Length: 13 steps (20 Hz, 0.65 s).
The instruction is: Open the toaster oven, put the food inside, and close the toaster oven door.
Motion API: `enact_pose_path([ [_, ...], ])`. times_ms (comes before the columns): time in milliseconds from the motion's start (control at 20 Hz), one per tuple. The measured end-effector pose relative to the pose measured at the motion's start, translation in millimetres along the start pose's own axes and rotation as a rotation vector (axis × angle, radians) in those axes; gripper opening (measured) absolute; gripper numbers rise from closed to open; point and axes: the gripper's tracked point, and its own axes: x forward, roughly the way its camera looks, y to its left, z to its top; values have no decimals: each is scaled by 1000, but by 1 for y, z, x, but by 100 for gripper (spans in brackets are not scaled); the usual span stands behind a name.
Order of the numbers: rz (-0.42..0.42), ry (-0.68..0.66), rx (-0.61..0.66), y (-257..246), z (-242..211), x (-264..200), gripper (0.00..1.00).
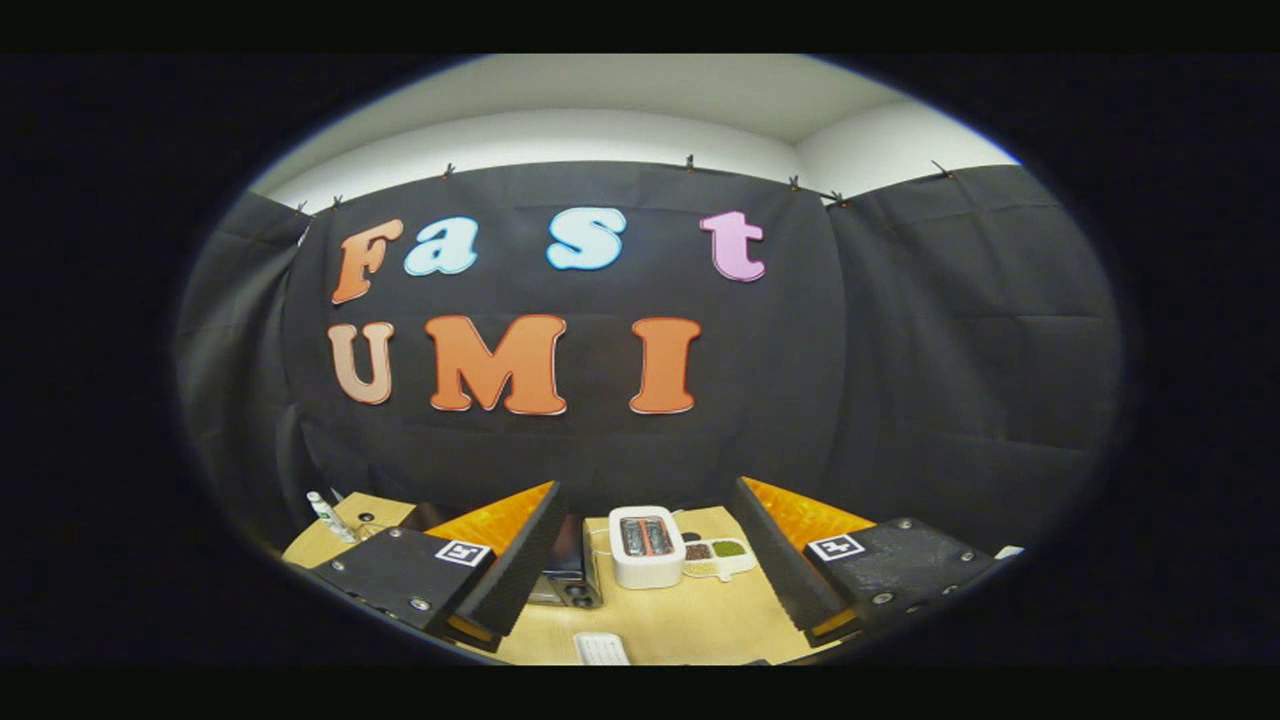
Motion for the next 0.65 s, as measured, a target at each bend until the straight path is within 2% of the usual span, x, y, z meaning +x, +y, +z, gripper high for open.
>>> enact_pose_path([
  [300,15,-14,-5,-25,1,1,99],
  [650,55,-29,-1,-28,-4,-2,99],
])
